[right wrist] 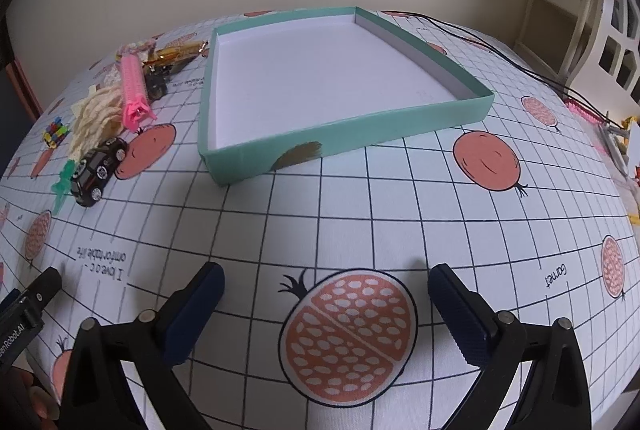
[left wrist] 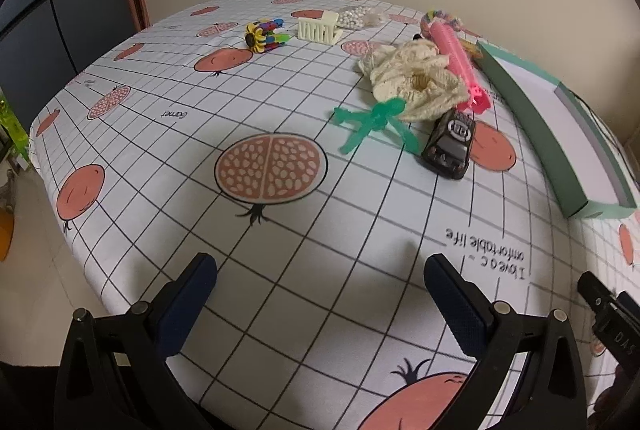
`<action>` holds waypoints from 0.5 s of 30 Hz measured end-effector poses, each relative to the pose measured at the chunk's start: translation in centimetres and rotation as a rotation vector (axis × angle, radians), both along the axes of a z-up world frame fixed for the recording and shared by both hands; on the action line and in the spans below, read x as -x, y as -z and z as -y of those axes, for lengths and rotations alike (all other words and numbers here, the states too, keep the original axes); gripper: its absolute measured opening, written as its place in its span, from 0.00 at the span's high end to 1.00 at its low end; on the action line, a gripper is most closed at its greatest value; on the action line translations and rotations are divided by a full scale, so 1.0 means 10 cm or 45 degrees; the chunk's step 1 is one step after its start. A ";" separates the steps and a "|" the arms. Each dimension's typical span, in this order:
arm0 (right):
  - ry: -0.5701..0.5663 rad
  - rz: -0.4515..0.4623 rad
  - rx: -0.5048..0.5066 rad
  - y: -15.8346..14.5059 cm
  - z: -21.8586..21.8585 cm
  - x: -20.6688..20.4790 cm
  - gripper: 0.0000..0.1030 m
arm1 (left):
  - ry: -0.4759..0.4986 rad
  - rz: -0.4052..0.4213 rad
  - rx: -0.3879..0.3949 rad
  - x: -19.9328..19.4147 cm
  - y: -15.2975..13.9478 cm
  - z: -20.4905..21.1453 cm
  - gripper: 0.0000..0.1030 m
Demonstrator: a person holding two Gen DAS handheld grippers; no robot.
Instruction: Organize objects
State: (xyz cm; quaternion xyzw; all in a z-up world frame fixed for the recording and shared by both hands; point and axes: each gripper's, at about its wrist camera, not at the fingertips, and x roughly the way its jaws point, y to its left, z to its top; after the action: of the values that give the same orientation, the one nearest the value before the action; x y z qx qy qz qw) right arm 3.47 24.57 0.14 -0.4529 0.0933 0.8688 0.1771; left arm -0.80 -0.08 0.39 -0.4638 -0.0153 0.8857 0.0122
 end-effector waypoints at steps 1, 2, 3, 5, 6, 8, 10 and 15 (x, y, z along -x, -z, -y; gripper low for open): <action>0.001 -0.002 -0.005 -0.02 0.01 0.01 0.00 | -0.001 0.004 -0.008 0.02 -0.03 0.00 0.00; -0.002 -0.007 -0.018 -0.05 0.02 0.01 0.00 | -0.005 0.003 -0.018 0.03 -0.06 0.01 0.00; -0.012 -0.021 -0.032 -0.11 0.04 0.03 0.00 | -0.012 0.001 -0.026 0.06 -0.10 0.02 0.00; -0.037 -0.049 -0.045 -0.22 0.08 0.05 0.01 | -0.017 0.008 -0.042 0.12 -0.20 0.03 0.00; -0.057 -0.063 -0.052 -0.30 0.11 0.07 0.01 | -0.021 0.009 -0.052 0.16 -0.26 0.04 0.00; -0.097 -0.088 -0.069 -0.45 0.18 0.12 0.01 | -0.038 0.009 -0.065 0.24 -0.39 0.07 0.00; -0.135 -0.103 -0.083 -0.61 0.25 0.19 0.01 | -0.046 0.014 -0.071 0.35 -0.51 0.09 0.00; -0.232 -0.126 -0.099 -0.98 0.44 0.48 0.01 | -0.043 0.026 -0.080 0.58 -0.79 0.15 0.00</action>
State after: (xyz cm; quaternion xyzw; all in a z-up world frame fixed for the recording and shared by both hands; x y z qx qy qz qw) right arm -1.33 20.17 9.93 -0.4089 0.0268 0.9055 0.1101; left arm -6.57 -1.59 8.25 -0.4720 -0.0512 0.8801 0.0115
